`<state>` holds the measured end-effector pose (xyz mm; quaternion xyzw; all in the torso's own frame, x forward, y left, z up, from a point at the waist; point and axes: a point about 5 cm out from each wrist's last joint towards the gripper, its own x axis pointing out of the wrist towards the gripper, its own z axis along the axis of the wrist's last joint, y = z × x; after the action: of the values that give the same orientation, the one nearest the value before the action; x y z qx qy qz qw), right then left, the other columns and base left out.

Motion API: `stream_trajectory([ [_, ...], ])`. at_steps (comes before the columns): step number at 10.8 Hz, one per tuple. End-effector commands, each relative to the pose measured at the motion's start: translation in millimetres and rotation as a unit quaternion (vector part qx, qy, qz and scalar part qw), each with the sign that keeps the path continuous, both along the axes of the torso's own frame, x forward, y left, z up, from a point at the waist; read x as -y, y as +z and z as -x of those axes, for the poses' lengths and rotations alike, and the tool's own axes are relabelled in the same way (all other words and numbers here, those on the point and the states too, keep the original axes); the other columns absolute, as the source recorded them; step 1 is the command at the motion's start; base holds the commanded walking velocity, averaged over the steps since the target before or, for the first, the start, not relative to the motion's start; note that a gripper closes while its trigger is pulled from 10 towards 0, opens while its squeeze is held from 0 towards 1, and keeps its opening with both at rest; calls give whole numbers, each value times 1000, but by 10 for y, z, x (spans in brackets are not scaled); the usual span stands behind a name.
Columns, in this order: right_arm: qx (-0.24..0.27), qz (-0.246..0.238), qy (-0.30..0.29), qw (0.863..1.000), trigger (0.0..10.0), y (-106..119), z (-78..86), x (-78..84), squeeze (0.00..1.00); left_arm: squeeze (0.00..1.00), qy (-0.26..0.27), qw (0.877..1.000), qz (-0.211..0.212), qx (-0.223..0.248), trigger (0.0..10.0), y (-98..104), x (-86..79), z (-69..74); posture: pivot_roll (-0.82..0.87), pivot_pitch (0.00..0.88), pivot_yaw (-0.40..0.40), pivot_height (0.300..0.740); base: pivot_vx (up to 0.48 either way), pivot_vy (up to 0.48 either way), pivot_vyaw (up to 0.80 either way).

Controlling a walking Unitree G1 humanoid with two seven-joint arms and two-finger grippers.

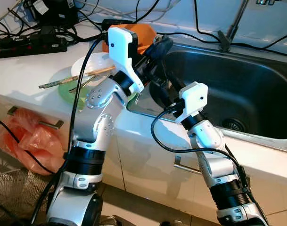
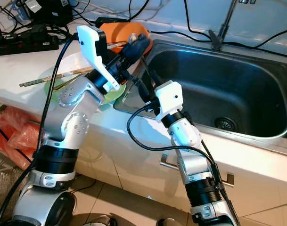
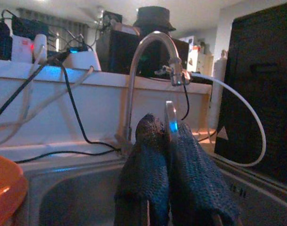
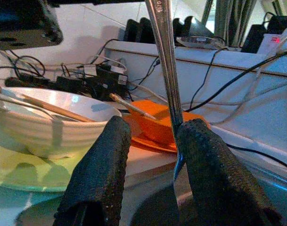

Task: Kitchen organization

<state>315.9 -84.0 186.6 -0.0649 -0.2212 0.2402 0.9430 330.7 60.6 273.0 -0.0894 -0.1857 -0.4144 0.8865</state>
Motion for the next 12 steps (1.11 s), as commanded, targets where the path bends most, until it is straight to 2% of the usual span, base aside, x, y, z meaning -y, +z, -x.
stream_trajectory([
  [1, -11, 10, -13, 1000, 10000, -15, -48, -17, 0, 0, -100, 995, -10, 8, 10000, 4, 281, 167, -11, 68, 25, 740, 0, 0, 0],
  [4, -19, 12, -120, 993, 10000, -16, -184, 344, 0, 0, -65, 998, -5, 9, 10000, 27, 165, 103, -11, 68, 25, 740, 0, 0, 0],
  [5, -19, 14, -125, 992, 10000, -20, -190, 372, 0, 0, -63, 998, -5, 9, 10000, 29, 145, 97, -11, 68, 25, 740, 0, 0, 0],
  [9, -17, 10, -103, 994, 10000, -25, -175, 218, 0, 0, -68, 998, -6, 9, 10000, 29, 147, 103, -6, 57, 24, 740, 0, 0, 0],
  [11, -15, 9, -102, 995, 10000, -22, -167, 222, 0, 0, -59, 998, -5, 9, 10000, 26, 123, 79, -6, 57, 24, 740, 0, 0, 0],
  [12, -14, 8, -104, 994, 10000, -19, -168, 230, 0, 0, -36, 999, 1, 13, 10000, 50, 92, 44, -7, 61, 26, 740, 0, 0, 0],
])
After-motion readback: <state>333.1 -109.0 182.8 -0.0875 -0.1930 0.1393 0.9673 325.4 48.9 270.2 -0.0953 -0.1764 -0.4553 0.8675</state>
